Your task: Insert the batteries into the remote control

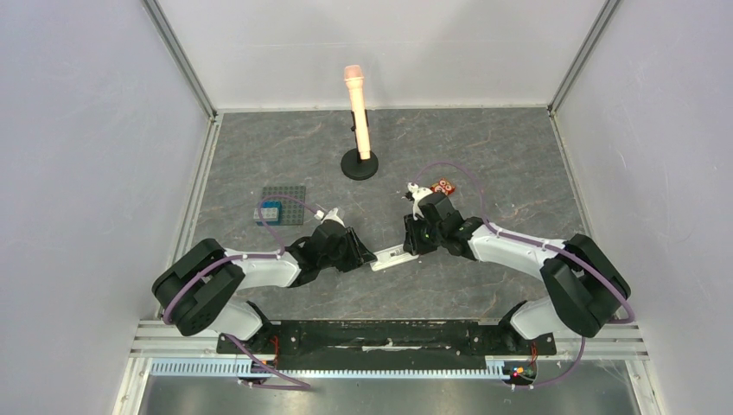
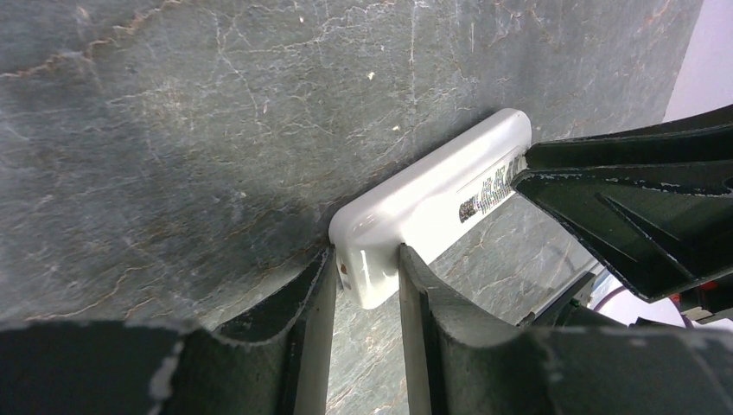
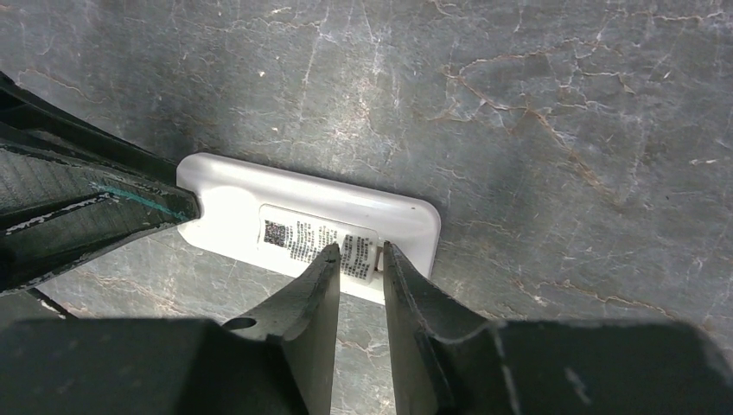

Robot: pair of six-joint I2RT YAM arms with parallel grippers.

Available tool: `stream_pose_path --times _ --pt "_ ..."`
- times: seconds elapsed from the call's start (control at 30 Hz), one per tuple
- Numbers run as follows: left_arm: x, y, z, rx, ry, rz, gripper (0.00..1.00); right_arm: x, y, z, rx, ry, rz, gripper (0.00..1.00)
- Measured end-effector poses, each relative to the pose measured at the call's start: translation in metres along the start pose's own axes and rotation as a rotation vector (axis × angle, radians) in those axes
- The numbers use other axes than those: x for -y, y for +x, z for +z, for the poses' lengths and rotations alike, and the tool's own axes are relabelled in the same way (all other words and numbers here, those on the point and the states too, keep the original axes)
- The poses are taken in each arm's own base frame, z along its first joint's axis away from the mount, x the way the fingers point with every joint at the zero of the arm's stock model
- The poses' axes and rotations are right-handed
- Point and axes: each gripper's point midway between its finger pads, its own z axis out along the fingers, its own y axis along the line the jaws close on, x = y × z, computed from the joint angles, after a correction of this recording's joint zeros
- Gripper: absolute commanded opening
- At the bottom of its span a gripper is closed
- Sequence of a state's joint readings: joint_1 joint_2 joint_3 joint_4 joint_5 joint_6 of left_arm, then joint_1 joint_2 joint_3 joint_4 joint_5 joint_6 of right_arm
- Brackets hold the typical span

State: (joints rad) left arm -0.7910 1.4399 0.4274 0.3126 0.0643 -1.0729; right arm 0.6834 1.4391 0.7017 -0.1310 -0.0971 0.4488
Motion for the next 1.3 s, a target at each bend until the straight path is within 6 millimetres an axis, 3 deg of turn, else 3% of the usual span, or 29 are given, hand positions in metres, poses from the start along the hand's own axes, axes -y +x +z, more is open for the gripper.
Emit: stream_pose_path --times 0.37,0.93,1.3 --pt "0.000 0.000 0.001 -0.010 0.007 -0.005 0.35 -0.007 0.003 0.000 0.017 -0.076 0.071 0.23" --pt "-0.001 -0.001 0.006 -0.021 0.012 -0.024 0.15 -0.009 0.003 -0.006 0.099 -0.153 0.224 0.16" --pt "0.000 -0.007 0.008 0.002 -0.010 -0.023 0.10 -0.009 0.009 -0.012 0.074 -0.144 0.254 0.15"
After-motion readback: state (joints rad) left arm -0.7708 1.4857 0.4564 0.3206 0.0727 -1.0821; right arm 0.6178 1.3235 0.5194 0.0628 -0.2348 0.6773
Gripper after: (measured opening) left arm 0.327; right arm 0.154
